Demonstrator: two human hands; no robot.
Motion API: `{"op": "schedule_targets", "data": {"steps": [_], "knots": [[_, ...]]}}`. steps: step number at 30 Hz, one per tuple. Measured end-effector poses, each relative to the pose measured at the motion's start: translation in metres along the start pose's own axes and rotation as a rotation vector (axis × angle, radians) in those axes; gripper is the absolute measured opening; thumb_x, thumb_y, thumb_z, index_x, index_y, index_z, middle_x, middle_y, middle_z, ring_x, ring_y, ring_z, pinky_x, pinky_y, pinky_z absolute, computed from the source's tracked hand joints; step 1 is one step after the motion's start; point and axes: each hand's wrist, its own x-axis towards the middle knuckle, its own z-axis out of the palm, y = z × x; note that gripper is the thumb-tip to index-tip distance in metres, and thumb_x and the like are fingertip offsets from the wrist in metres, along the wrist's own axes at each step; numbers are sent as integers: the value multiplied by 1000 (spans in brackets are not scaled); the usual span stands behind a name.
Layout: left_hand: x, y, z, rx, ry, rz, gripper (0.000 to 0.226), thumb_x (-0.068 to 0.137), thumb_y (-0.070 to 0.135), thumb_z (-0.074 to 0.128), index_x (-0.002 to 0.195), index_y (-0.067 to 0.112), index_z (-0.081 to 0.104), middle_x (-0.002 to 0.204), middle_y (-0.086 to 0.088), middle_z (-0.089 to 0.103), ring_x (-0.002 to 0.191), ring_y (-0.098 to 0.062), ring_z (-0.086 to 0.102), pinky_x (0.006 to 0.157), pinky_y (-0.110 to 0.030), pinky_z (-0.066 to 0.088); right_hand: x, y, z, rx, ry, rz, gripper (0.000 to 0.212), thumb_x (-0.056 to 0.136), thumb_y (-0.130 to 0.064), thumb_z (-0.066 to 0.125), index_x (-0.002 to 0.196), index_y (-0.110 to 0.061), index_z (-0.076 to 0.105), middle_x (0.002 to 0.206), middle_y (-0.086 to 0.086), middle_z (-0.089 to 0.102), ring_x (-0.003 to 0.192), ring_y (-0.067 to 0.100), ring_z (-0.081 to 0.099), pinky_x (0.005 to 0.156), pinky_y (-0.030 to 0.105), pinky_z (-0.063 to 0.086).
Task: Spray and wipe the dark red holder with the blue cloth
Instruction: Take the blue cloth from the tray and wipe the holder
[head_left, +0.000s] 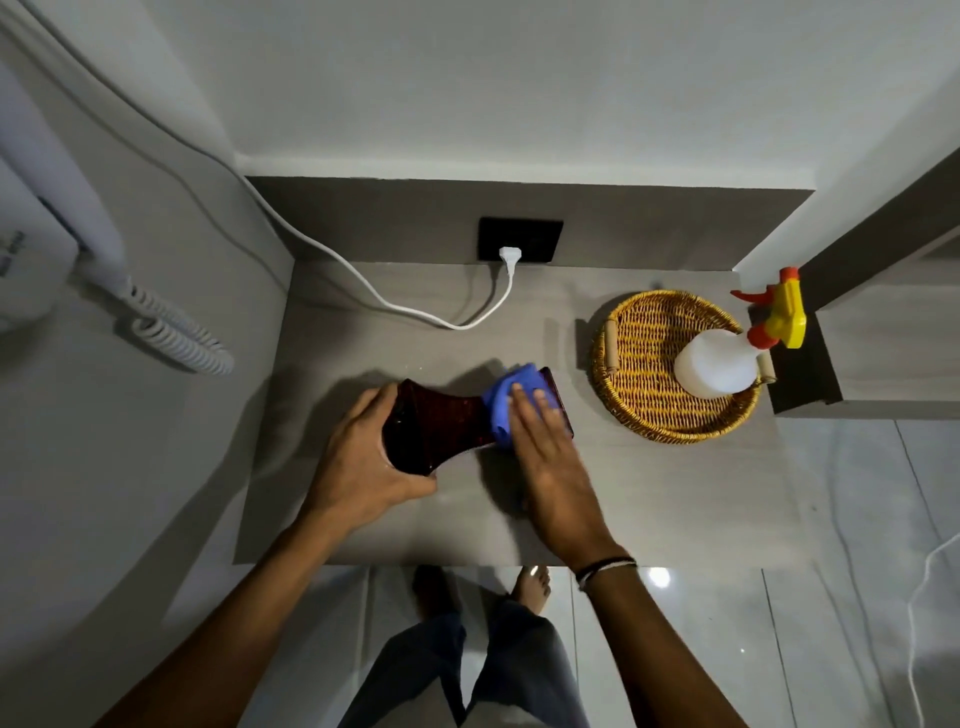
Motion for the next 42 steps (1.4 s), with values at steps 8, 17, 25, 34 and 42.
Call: {"op": "schedule_targets", "data": {"steps": [8, 17, 25, 34, 42], "knots": [[3, 5, 4, -99, 55, -2, 112, 40, 48, 72, 145, 11, 58, 143, -6, 63, 127, -24, 64, 107, -30, 48, -3, -84, 27, 171, 22, -211, 81, 99, -8, 43, 172, -20, 11, 183, 2, 3, 169, 26, 5, 137, 44, 14], [6, 10, 6, 11, 67, 61, 99, 41, 52, 84, 134, 34, 54, 125, 10, 60, 108, -17, 65, 89, -34, 57, 5, 37, -11, -45, 104, 180, 95, 82, 26, 62, 167, -3, 30, 177, 15, 23, 165, 39, 20, 131, 57, 31], [22, 12, -3, -284, 36, -262, 64, 53, 79, 88, 103, 40, 77, 92, 25, 80, 87, 0, 77, 83, -43, 65, 3, 45, -17, 1110, 258, 759, 59, 101, 19, 33, 141, -12, 64, 137, 21, 73, 128, 45, 69, 102, 44, 64], [37, 25, -22, -133, -94, -293, 94, 68, 106, 43, 152, 73, 17, 166, 7, 47, 144, -34, 52, 114, -56, 45, 19, 32, -17, 1075, 207, 720, 56, 96, 21, 34, 122, -15, 70, 124, 28, 75, 103, 38, 74, 80, 32, 67], [34, 22, -42, -282, -388, -262, 120, 43, 91, 85, 148, 65, 34, 137, 27, 57, 125, -1, 56, 95, -29, 47, 13, 34, -23, 1107, 151, 772, 47, 98, 18, 40, 104, -11, 77, 115, 40, 73, 89, 41, 73, 70, 38, 66]]}}
